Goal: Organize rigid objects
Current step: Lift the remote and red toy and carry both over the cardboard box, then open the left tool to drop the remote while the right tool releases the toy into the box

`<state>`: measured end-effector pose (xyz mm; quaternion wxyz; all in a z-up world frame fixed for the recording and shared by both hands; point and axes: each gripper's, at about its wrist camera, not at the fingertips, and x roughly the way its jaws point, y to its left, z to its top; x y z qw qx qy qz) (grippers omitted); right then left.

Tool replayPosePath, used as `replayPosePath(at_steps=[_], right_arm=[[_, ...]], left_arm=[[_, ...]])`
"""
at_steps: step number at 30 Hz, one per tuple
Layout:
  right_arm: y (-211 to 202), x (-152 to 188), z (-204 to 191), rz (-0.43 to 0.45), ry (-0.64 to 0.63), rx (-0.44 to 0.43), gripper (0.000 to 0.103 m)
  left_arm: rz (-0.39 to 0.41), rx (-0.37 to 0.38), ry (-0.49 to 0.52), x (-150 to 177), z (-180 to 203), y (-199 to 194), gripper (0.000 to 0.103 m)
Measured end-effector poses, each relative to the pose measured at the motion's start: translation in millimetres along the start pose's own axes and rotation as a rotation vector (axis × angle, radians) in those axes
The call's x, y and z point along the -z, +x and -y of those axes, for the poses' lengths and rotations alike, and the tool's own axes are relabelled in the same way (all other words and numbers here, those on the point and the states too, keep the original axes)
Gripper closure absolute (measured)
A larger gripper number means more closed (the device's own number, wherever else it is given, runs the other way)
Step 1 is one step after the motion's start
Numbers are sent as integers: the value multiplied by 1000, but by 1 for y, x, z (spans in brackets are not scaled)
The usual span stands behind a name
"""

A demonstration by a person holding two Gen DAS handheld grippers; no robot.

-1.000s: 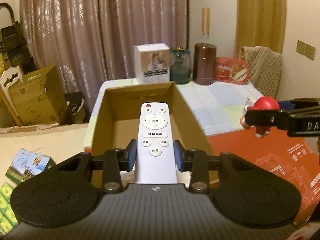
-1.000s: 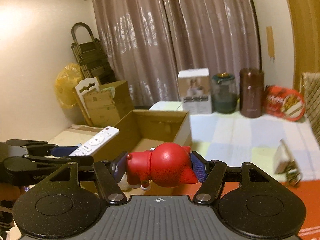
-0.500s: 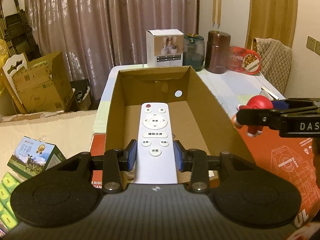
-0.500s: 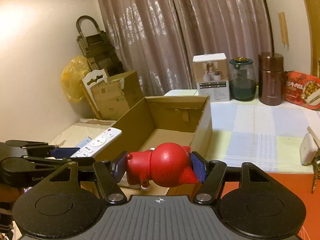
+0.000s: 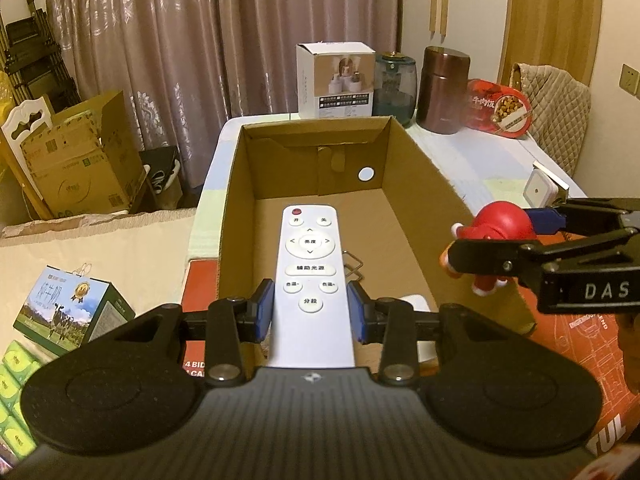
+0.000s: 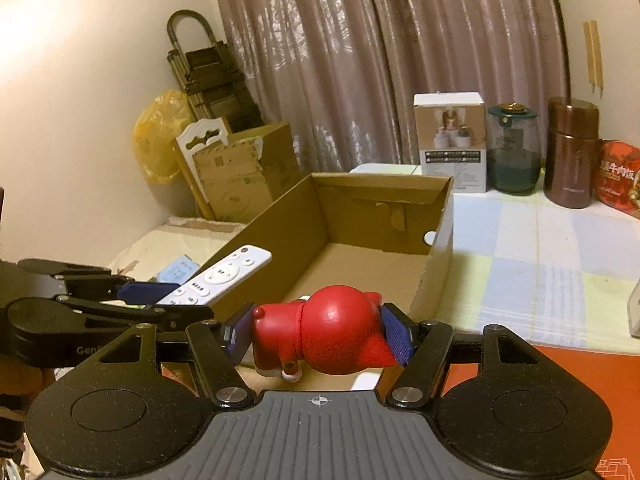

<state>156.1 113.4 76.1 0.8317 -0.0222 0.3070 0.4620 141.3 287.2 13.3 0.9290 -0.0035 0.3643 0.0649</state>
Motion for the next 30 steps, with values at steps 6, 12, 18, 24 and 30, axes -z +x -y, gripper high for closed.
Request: replayPosePath(at_steps=[6, 12, 18, 24, 30], right_arm=[[2, 0, 3, -10, -1, 8, 39], [3, 1, 1, -13, -7, 16, 39], [4, 2, -1, -22, -11, 18, 39], [3, 2, -1, -20, -6, 23, 39], [1, 2, -2, -19, -4, 23, 39]], left_arm=[[-10, -3, -3, 0, -4, 2, 70], [-22, 7, 13, -1, 0, 4, 70], [-29, 16, 14, -3, 0, 7, 70], [-36, 15, 10, -3, 0, 11, 70], [-10, -21, -20, -3, -5, 9, 68]])
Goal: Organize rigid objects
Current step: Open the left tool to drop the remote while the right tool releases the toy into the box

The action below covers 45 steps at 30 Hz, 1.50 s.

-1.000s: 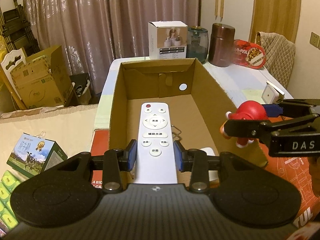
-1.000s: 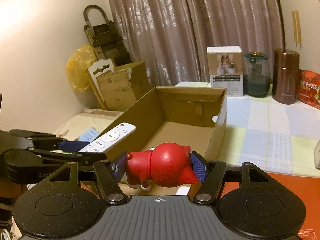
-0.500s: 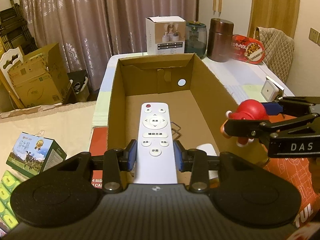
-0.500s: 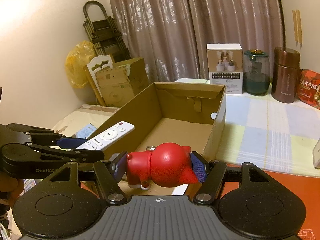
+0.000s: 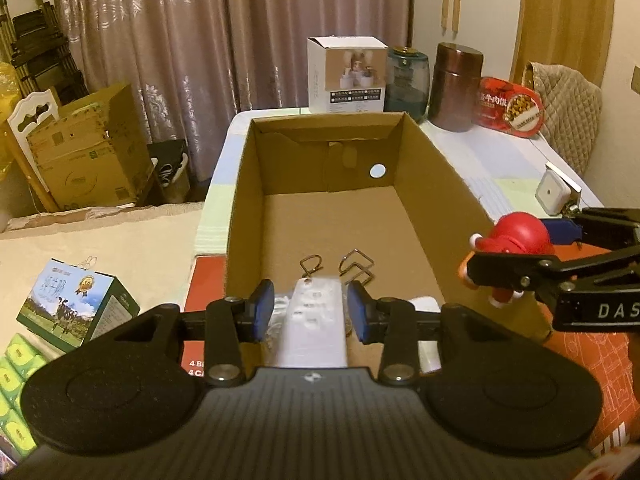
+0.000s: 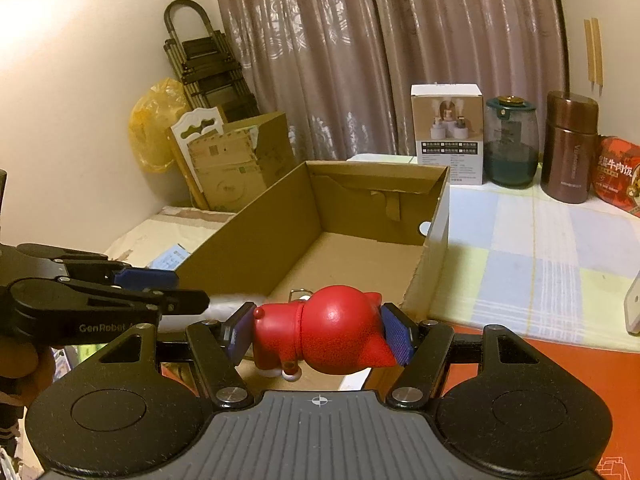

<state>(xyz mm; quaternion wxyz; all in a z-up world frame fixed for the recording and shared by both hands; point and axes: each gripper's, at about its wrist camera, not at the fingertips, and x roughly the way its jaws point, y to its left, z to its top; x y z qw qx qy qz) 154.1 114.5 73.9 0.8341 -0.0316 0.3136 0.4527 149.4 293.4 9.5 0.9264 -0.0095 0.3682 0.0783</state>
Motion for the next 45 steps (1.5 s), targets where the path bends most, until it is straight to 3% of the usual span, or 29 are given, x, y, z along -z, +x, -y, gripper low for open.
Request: replayPosePath(at_steps=[45], right_arm=[[10, 6, -4, -33, -11, -24, 39]], left_arm=[[5, 3, -21, 6, -2, -5, 68]])
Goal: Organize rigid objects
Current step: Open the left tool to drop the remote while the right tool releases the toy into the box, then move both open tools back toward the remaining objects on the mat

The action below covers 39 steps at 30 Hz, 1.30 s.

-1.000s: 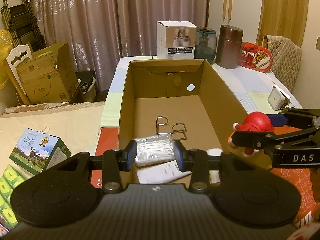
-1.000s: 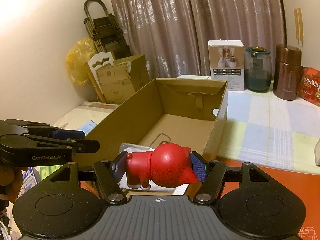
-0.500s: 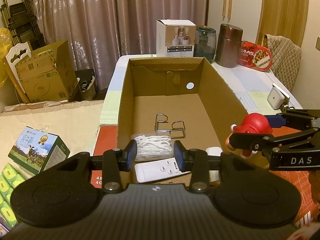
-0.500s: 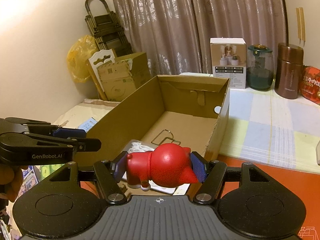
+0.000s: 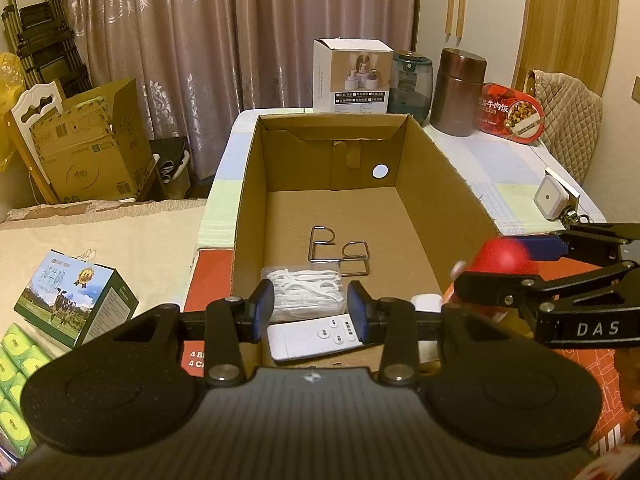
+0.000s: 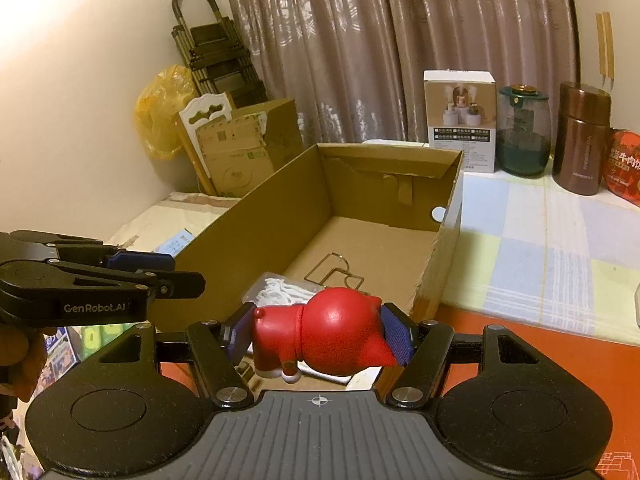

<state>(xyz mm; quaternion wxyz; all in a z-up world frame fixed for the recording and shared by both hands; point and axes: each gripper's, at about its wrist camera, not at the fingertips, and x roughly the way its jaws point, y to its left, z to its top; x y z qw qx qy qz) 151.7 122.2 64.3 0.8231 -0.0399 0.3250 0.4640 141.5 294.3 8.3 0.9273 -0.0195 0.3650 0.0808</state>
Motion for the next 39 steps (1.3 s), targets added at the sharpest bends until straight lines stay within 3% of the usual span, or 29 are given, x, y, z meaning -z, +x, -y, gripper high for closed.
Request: replayPosePath(at_steps=[9, 22, 35, 39], right_arm=[[-10, -4, 4, 63, 26, 2, 39], [-18, -4, 11, 86, 38, 16, 39], [-57, 1, 34, 155, 87, 62, 39], [-84, 3, 44, 211, 77, 126, 39]], left_arm=[[4, 1, -7, 0, 0, 0, 68], [12, 17, -19, 0, 6, -5, 68], [48, 56, -25, -10, 36, -22, 68], [65, 81, -24, -14, 55, -28, 58]])
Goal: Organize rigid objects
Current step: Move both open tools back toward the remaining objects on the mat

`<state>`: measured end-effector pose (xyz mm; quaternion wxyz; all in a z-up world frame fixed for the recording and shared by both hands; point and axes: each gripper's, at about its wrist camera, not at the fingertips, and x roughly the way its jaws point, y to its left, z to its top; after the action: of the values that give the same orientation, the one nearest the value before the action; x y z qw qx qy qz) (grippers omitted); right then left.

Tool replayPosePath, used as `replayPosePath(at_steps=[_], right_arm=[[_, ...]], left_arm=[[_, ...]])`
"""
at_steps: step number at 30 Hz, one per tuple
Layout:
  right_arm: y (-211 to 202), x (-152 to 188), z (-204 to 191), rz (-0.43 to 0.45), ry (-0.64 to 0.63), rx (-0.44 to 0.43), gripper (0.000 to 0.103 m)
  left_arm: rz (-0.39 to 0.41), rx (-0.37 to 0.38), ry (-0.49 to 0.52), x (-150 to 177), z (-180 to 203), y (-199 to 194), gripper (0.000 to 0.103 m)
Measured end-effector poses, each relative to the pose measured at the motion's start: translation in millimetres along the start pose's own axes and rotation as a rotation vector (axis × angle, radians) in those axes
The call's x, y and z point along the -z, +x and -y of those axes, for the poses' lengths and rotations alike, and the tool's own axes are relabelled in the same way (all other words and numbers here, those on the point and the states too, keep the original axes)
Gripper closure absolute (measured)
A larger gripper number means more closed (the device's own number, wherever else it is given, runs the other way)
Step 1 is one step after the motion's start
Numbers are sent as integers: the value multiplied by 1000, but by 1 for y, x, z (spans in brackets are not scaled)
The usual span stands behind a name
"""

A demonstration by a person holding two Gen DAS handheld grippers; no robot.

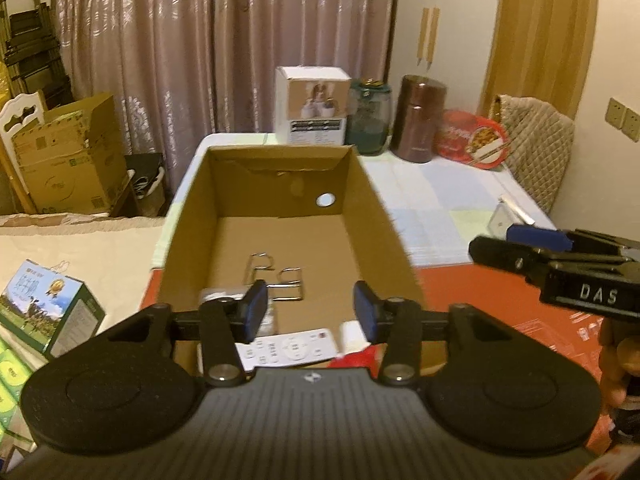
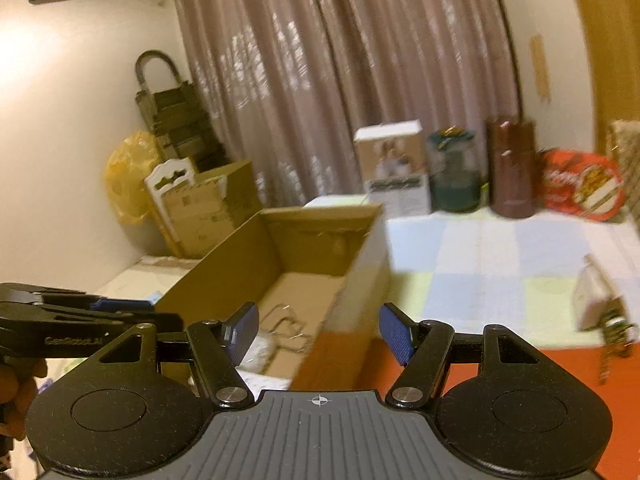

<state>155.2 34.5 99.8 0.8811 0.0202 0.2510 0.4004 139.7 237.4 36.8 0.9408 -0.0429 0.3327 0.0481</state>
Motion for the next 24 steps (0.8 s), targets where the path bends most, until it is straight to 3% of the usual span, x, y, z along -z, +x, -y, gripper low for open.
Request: replayPosePath(at_steps=[4, 11, 18, 24], right_arm=[[-30, -8, 22, 72, 28, 71, 39], [-77, -26, 64, 118, 43, 175, 37], [-117, -28, 125, 111, 21, 300, 29], [-127, -8, 179, 41, -7, 387, 28]], left_arm=[[8, 38, 16, -5, 25, -2, 50], [41, 96, 46, -17, 78, 1, 25], [58, 154, 63, -27, 134, 17, 19], [37, 205, 83, -23, 181, 45, 19]])
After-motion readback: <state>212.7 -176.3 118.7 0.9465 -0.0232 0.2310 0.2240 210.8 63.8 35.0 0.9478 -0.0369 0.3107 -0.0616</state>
